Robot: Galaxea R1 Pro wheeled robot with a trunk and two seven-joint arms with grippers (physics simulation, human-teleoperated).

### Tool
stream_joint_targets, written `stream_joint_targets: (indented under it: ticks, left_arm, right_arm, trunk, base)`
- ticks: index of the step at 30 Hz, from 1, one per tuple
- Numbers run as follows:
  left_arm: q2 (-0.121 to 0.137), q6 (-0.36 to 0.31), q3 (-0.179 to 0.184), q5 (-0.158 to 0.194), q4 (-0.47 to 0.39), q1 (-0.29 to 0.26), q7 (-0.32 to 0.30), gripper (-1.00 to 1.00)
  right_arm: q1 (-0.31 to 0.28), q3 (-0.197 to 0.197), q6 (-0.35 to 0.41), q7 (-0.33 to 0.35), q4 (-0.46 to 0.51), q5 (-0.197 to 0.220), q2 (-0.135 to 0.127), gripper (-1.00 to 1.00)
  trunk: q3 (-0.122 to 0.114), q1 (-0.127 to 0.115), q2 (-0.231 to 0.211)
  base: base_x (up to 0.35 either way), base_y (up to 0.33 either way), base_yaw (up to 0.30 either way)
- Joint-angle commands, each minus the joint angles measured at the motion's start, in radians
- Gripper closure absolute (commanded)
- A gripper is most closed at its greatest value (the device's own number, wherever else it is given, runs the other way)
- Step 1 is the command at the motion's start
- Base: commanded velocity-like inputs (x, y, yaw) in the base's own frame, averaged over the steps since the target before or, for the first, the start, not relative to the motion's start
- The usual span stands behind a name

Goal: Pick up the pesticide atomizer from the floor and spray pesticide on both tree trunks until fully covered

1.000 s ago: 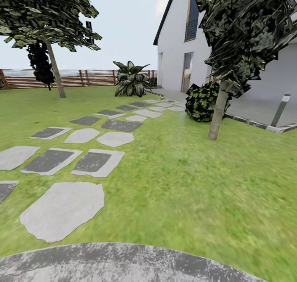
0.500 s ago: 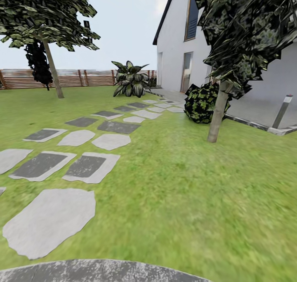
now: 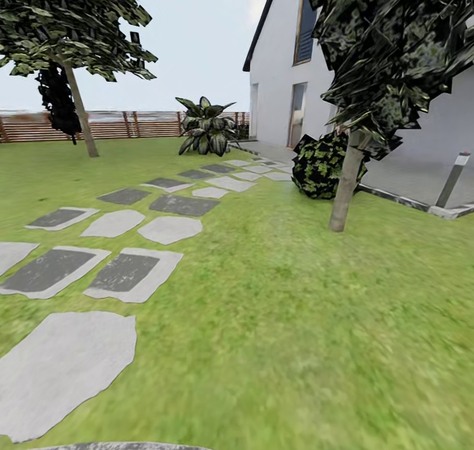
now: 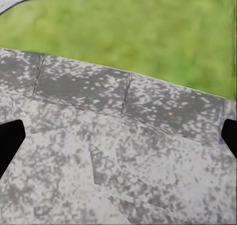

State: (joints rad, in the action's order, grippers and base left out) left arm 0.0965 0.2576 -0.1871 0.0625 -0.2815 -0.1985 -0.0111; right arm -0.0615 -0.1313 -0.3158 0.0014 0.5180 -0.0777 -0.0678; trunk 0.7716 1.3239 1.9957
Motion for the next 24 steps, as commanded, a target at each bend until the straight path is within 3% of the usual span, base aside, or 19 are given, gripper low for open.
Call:
stream_joint_targets:
  ticks: [1,24]
  left_arm:
    - [0.000,0.003,0.001,0.007,0.001,0.000,-0.001,-1.00]
    - [0.000,0.002,0.002,0.007,0.000,-0.001,0.000,-1.00]
  right_arm:
    - [-0.001,-0.004,-0.003,0.000,-0.001,-0.008,0.001,-1.00]
    - [-0.001,-0.004,-0.003,0.000,-0.001,-0.008,0.001,-1.00]
  trunk:
    - [0.001,0.000,0.000]
    - [0.001,0.000,0.000]
  base:
    - [0.164,-0.246,0.000]
    - [0.039,-0.284,0.000]
